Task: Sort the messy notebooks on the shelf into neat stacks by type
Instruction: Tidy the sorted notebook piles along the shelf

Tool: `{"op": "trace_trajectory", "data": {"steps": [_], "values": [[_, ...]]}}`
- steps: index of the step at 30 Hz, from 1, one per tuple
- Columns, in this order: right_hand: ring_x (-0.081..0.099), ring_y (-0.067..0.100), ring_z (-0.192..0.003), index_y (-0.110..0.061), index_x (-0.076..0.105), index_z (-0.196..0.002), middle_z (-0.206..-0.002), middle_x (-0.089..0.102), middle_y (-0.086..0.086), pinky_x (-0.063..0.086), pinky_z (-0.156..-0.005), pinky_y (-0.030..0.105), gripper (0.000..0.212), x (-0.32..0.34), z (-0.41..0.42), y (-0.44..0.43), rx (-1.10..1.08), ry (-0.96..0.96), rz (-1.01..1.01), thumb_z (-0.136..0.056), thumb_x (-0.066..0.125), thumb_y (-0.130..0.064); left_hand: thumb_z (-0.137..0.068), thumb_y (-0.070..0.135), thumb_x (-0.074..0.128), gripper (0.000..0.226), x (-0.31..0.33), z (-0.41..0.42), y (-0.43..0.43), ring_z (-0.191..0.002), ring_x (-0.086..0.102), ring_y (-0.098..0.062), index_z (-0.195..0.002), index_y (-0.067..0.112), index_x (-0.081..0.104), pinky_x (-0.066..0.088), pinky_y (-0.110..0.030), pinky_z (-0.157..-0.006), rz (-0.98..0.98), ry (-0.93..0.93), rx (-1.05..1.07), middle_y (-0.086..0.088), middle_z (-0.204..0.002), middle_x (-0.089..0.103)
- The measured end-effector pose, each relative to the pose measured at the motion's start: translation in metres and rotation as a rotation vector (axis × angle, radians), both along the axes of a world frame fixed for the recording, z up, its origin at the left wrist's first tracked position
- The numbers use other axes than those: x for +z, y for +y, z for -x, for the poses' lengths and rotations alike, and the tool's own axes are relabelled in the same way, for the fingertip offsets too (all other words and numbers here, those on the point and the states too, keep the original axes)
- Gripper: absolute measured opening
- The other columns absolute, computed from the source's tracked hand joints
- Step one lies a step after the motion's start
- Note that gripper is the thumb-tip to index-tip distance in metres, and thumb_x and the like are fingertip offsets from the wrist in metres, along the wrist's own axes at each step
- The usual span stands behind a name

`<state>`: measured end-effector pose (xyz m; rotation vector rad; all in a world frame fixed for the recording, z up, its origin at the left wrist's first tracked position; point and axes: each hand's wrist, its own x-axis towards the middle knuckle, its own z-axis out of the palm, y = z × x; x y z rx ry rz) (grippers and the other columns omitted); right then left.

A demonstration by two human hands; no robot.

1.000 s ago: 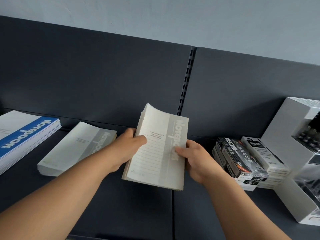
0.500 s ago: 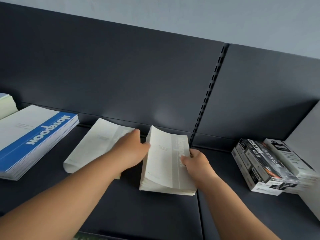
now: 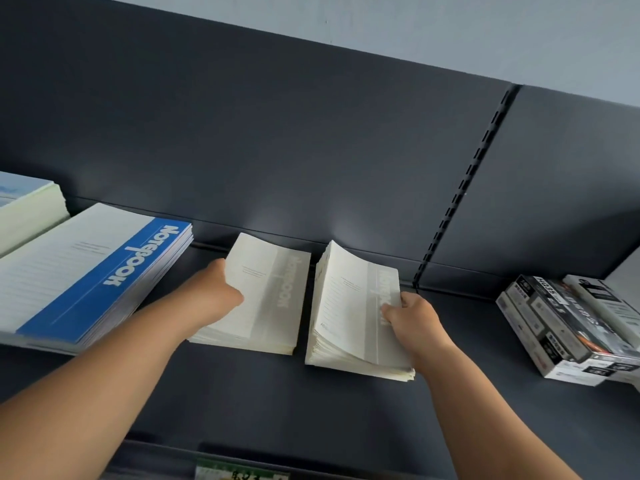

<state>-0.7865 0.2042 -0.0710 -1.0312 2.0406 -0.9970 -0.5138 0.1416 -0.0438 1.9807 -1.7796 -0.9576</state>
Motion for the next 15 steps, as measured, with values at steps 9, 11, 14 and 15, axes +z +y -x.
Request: {"op": "trace_trajectory", "data": {"steps": [9,11,14,15], "values": [[0.068,0.026,-0.086,-0.016,0.066,-0.095,-0.094,0.071,0.004,0.057,-0.077,0.041,0.012,-0.002,-0.009,-0.003,-0.050,-0.059,0.005,-0.089,0.056,-0.016,-0.088,0.024,0.054,0.063,-0.009,0.001,-0.001,-0.123,0.045,-0.032,-0.144,0.013,0.028,0.043,-0.042,-0.096,0.135,-0.194,-0.028,-0.006,-0.139,0.045],[0.066,0.026,-0.085,-0.013,0.064,-0.093,-0.094,0.071,0.003,0.053,-0.071,0.038,0.012,-0.003,-0.009,-0.001,-0.043,-0.040,0.014,-0.087,0.054,-0.016,-0.090,0.033,0.053,0.045,0.001,0.013,0.002,-0.118,0.047,-0.032,-0.129,0.011,0.044,0.043,-0.041,-0.091,0.331,-0.272,-0.080,-0.008,-0.129,0.051],[0.055,0.020,-0.086,-0.020,0.050,-0.096,-0.104,0.059,-0.002,0.040,-0.060,0.027,0.009,-0.003,-0.012,0.000,-0.028,0.002,0.004,-0.088,0.053,-0.021,-0.093,0.033,0.048,0.022,0.014,0.044,0.012,-0.073,0.048,-0.021,-0.086,0.012,0.050,0.037,-0.030,-0.064,0.250,0.035,-0.214,-0.001,-0.080,0.048],[0.052,0.020,-0.086,-0.024,0.045,-0.097,-0.105,0.055,-0.001,0.039,-0.059,0.027,0.012,-0.002,-0.013,0.000,-0.030,0.008,-0.005,-0.088,0.053,-0.022,-0.093,0.033,0.048,0.022,0.015,0.055,0.013,-0.067,0.044,-0.018,-0.083,0.013,0.048,0.032,-0.029,-0.061,0.138,0.138,-0.237,0.000,-0.075,0.045]]}}
